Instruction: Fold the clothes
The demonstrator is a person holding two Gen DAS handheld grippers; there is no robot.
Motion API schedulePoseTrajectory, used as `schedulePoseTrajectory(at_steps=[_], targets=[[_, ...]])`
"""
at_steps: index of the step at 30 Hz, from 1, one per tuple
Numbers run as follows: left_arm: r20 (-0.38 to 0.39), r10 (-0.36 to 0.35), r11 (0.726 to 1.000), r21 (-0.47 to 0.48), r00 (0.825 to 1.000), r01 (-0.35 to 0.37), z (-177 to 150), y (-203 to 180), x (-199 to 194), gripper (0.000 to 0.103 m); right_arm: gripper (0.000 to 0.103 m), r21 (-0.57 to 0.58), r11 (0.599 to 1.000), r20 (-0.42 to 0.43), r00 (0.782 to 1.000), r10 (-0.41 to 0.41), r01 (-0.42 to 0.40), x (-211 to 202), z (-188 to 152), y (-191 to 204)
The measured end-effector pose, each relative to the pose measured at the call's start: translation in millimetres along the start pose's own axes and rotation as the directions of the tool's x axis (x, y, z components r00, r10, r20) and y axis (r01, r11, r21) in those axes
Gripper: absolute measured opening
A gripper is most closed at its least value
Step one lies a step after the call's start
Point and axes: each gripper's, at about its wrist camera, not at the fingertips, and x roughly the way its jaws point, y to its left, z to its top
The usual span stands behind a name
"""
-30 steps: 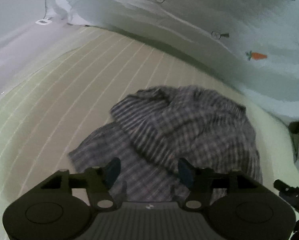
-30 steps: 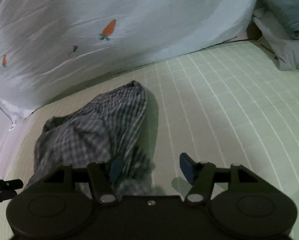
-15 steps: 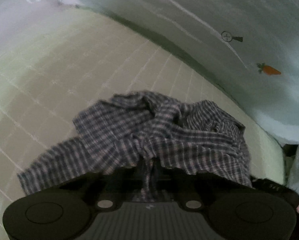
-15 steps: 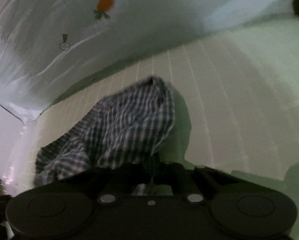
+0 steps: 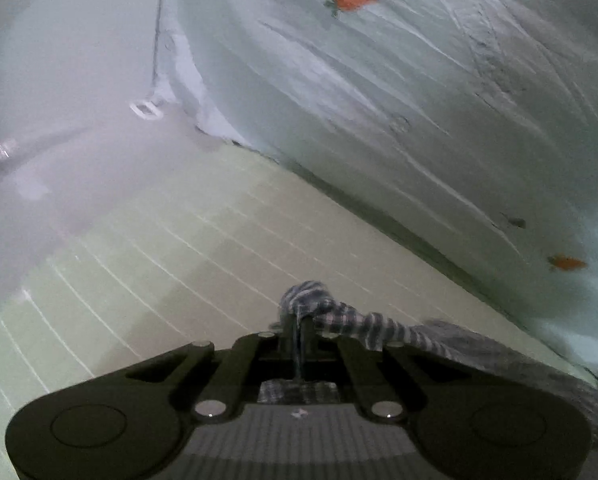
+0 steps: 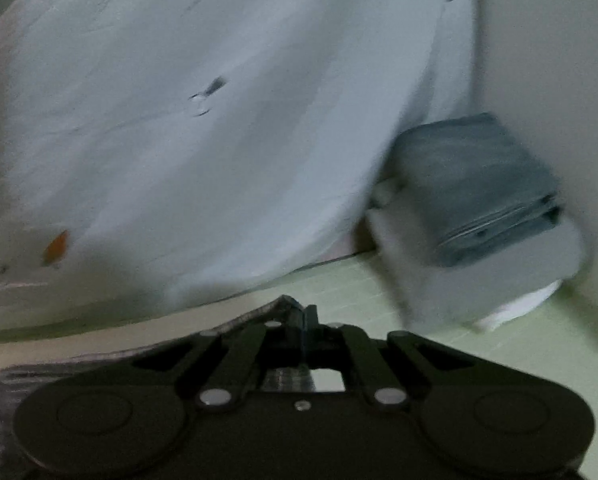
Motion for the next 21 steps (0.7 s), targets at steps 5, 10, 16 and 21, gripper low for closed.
schedulePoseTrajectory(at_steps=[5,10,16,21], targets=[[-0.05,0.007,1.0,0.014,0.999,-0.006,-9,1,5,0.008,0.017,-0.021,0.989,-0.072,0.986,-0.149,0.147,0,-14,-22],[-0.14,0.002,1.0,-0.024,0.99,-0.005,-35,6,9,0.041,0.078,0.043,0.999,-0.149,0.989,-0.022,0.029,-2,-45,0],[-0.245,0.091,0.996,0.021,0.965,-0.089,-63,17,15,0.068,0.091,-0.01,0.991,-0.193,0.972,0.132,-0.137,-1,-60,46],[-0.259,0.029,0.999,-0.036,0.965,-0.039,-75,25,11,0.068,0.091,-0.041,0.981,-0.278,0.945,0.173,-0.191,19,-71,67]])
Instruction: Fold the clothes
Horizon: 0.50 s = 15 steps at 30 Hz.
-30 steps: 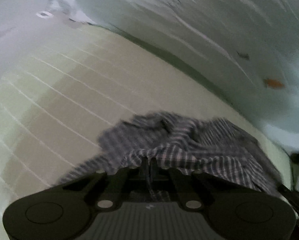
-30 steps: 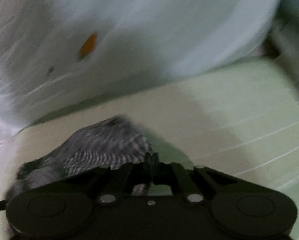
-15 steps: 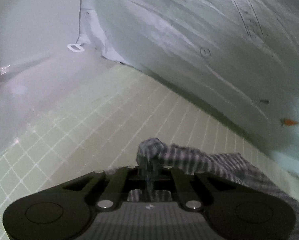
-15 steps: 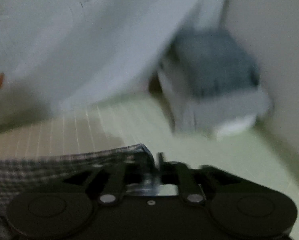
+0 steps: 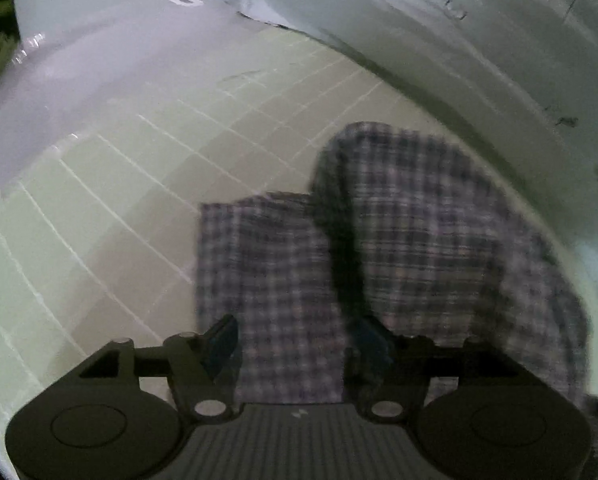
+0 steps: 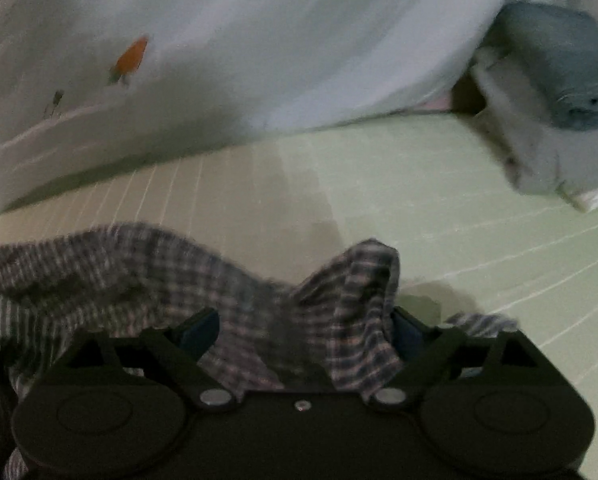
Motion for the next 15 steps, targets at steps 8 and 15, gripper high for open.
schedulePoseTrajectory(at_steps=[8,15], targets=[[0.035,-0.258,0.966,-0.012,0.966,0.258,1,-13,-11,0.076,0.092,0.015,0.999,-0.101,0.994,0.031,-0.03,17,-18,6],[-0.029,-0.233,0.972,-0.003,0.972,0.233,-7,-19,1,0.078,0.092,0.069,0.997,-0.097,0.995,0.04,-0.034,-1,-21,13]])
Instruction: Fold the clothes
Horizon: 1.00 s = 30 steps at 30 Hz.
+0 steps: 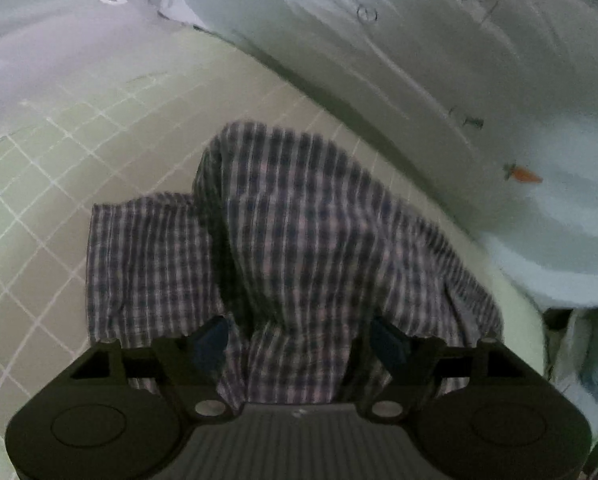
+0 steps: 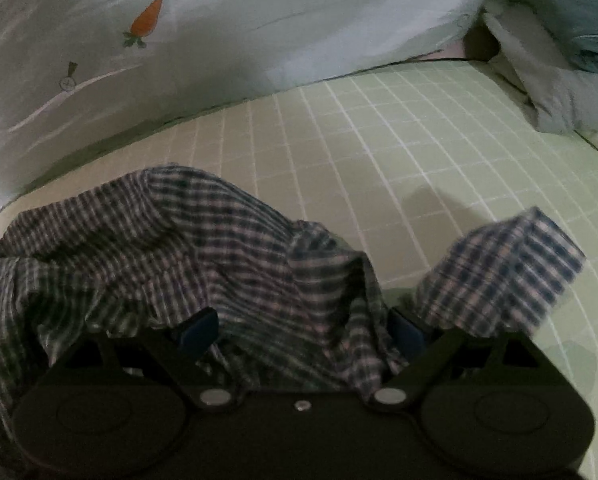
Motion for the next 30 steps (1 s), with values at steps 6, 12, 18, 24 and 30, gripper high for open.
schedulePoseTrajectory(at_steps=[6,12,18,24,30], targets=[[-0.054,0.026,0.999,0.025,0.998,-0.025,-12,-1,6,0.074,0.091,0.081,0.997,0.025,1.0,0.012,-0.014,-17,-3,-4],[-0.088,0.001,0.997,0.072,0.996,0.005,-26,-3,3,0.059,0.08,0.228,0.968,0.003,0.994,0.107,-0.105,-37,-11,-16],[-0.116,0.0,0.987,0.158,0.993,0.018,-33,-16,16,0.047,0.048,0.278,0.942,-0.101,0.969,0.225,-0.189,-19,-31,-12],[-0.114,-0.002,0.977,0.21,0.994,0.026,-33,-14,14,0.003,0.001,0.234,0.94,-0.142,0.948,0.287,-0.249,-1,-44,1],[0.051,-0.028,0.984,0.176,0.998,0.019,-5,-4,-45,0.002,0.001,0.15,0.969,0.091,0.979,0.184,-0.196,-63,-25,-23]])
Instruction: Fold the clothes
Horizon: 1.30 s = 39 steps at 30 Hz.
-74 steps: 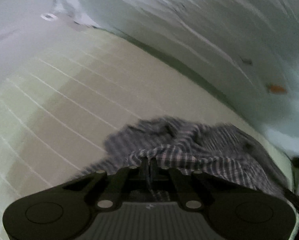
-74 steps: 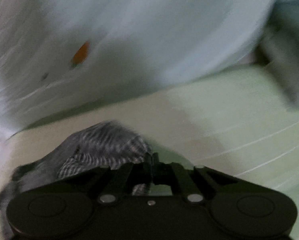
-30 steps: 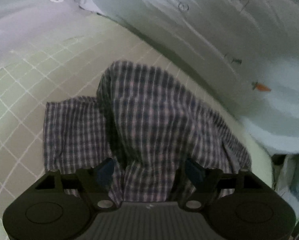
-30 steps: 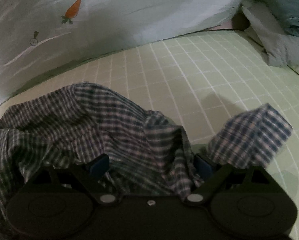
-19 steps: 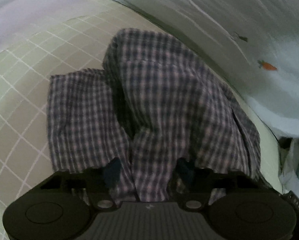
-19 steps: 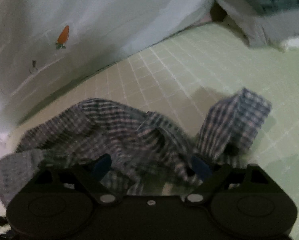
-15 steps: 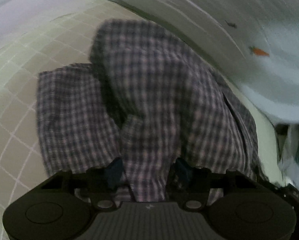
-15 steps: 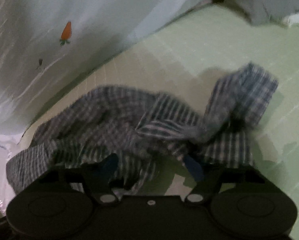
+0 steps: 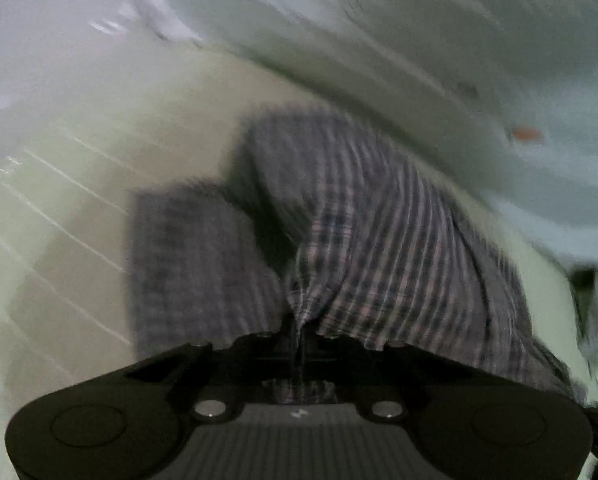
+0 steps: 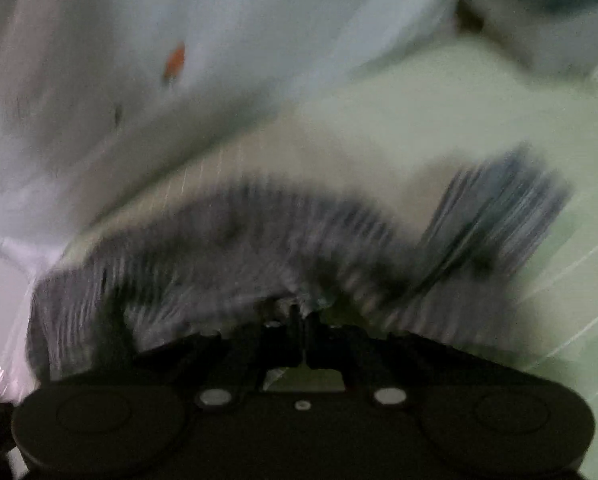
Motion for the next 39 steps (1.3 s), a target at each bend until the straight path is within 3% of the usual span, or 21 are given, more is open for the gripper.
schedulePoseTrajectory(at_steps=[5,8,10,11,12,13,15,17,18,22,28,32,36,37,39], targets=[[0.164,-0.001,1.0,-0.02,0.986,0.005,33,9,-59,0.002,0.001,-0.012,1.0,0.197,0.98,0.016,-0.013,-73,44,-3],[0.227,0.009,0.997,0.071,0.974,-0.026,52,-16,-57,0.004,0.001,-0.114,0.993,0.259,0.966,0.003,0.028,-77,59,22],[0.232,0.035,0.991,0.116,0.972,-0.063,60,-24,-41,0.011,0.01,-0.113,0.993,0.217,0.976,-0.011,0.037,-53,63,23],[0.183,0.07,0.99,0.111,0.981,-0.091,59,-23,-27,0.022,0.017,-0.112,0.993,0.196,0.98,-0.018,0.041,-41,64,23],[0.134,0.104,0.987,0.107,0.985,-0.119,58,-21,-13,0.025,0.033,-0.088,0.995,0.151,0.988,-0.024,0.038,-29,62,18],[0.09,0.133,0.985,0.102,0.987,-0.142,56,-19,-1,0.028,0.04,-0.063,0.997,0.105,0.994,-0.029,0.036,-16,59,14],[0.068,0.126,0.988,0.078,0.99,-0.131,40,-8,-3,0.037,0.043,-0.04,0.998,0.061,0.997,-0.047,0.049,-10,45,7],[0.056,0.123,0.991,0.054,0.991,-0.126,25,3,-8,0.064,0.052,-0.033,0.998,0.032,0.998,-0.052,0.053,-6,27,5],[0.046,0.126,0.991,0.037,0.991,-0.128,17,9,-12,0.067,0.06,-0.018,0.998,0.022,0.998,-0.058,0.059,-4,19,3],[-0.01,0.129,0.991,-0.029,0.992,-0.129,-9,33,-24,0.068,0.065,0.035,0.997,-0.024,0.997,-0.072,0.073,4,-3,-3],[-0.078,0.115,0.988,-0.092,0.99,-0.122,-24,52,-26,0.068,0.075,0.025,0.992,-0.017,0.993,-0.121,0.121,3,-7,-3],[-0.11,0.132,0.99,-0.026,0.985,-0.136,-37,45,-23,0.068,0.076,-0.02,0.988,-0.074,0.985,-0.155,0.154,6,-23,-1],[-0.157,0.141,0.989,0.076,0.977,-0.13,-57,35,-15,0.066,0.079,-0.077,0.989,-0.131,0.982,-0.136,0.126,12,-44,5],[-0.167,0.143,0.986,0.104,0.976,-0.127,-60,32,-12,0.064,0.079,-0.095,0.99,-0.139,0.983,-0.121,0.108,15,-47,9],[-0.17,0.149,0.981,0.148,0.974,-0.124,-63,29,-7,0.049,0.076,-0.129,0.989,-0.156,0.984,-0.091,0.071,21,-53,16]])
